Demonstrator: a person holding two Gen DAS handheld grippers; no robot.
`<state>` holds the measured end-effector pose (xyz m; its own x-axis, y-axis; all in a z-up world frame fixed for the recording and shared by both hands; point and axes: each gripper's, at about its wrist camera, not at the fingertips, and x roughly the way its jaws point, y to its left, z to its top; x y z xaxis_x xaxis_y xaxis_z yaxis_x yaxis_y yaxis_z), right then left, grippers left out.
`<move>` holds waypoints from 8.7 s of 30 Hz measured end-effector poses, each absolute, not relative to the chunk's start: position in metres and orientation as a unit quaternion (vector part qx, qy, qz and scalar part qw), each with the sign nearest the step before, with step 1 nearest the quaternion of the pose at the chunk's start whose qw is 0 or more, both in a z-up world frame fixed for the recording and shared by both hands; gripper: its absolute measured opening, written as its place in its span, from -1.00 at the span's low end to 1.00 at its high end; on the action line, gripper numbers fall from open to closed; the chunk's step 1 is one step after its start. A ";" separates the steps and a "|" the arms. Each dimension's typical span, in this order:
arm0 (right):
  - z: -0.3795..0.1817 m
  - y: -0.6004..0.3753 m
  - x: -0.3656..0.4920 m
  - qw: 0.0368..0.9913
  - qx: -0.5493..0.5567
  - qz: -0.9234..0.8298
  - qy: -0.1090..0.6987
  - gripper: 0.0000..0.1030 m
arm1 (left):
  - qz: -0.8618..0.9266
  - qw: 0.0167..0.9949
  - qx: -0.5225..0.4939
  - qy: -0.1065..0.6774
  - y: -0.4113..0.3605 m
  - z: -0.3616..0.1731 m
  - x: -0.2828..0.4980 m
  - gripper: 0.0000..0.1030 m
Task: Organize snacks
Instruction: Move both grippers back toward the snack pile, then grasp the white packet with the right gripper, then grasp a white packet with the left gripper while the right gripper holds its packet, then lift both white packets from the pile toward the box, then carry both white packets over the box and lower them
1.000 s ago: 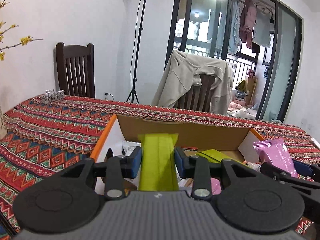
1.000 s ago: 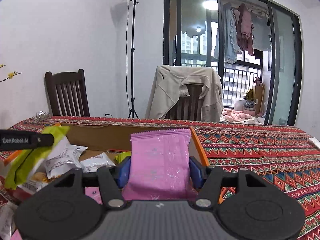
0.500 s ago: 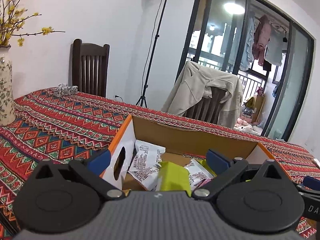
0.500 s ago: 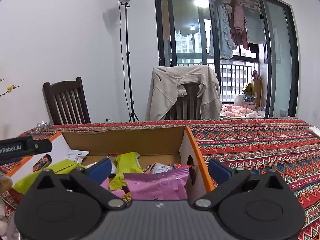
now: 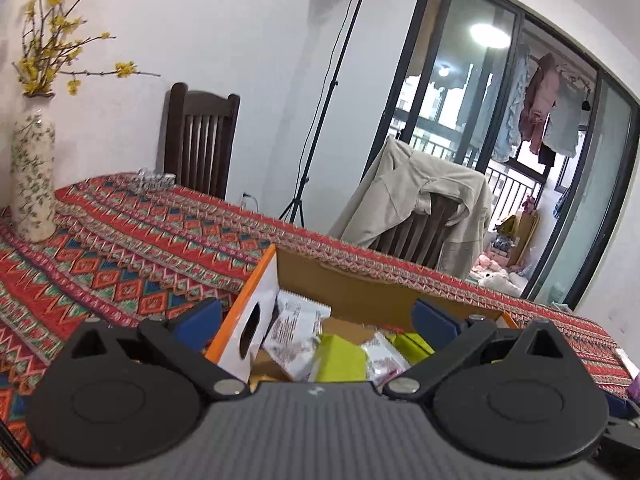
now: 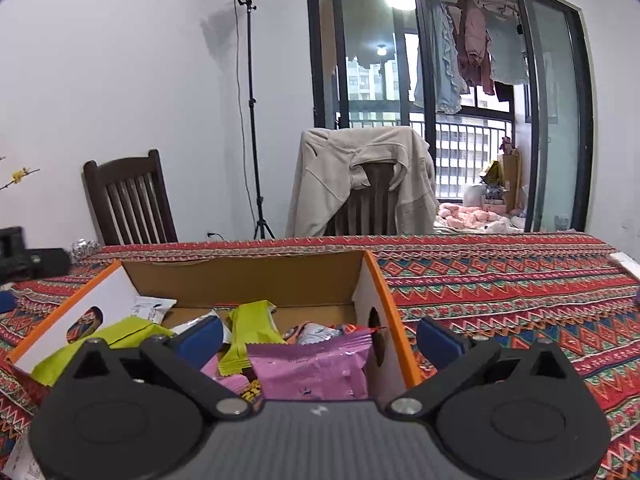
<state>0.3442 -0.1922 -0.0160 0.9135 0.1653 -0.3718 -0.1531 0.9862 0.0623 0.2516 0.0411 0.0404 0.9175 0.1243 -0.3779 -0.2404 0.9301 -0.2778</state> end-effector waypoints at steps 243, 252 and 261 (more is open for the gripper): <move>-0.037 -0.287 0.133 0.980 0.003 0.086 0.179 -0.21 | -0.063 0.968 0.060 0.237 -0.102 -0.004 0.074 -0.11; -0.019 -0.273 0.165 0.983 -0.004 0.084 0.163 -0.20 | -0.047 0.977 0.027 0.205 -0.079 0.026 0.109 -0.11; 0.005 -0.253 0.217 0.985 -0.011 0.087 0.147 -0.21 | -0.030 0.983 0.005 0.180 -0.058 0.049 0.158 -0.11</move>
<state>0.2173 -0.2532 0.0047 0.9414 0.1680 -0.2924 -0.1744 0.9847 0.0043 0.1581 -0.0578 0.0488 0.9335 -0.0568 -0.3540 0.0606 0.9982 -0.0004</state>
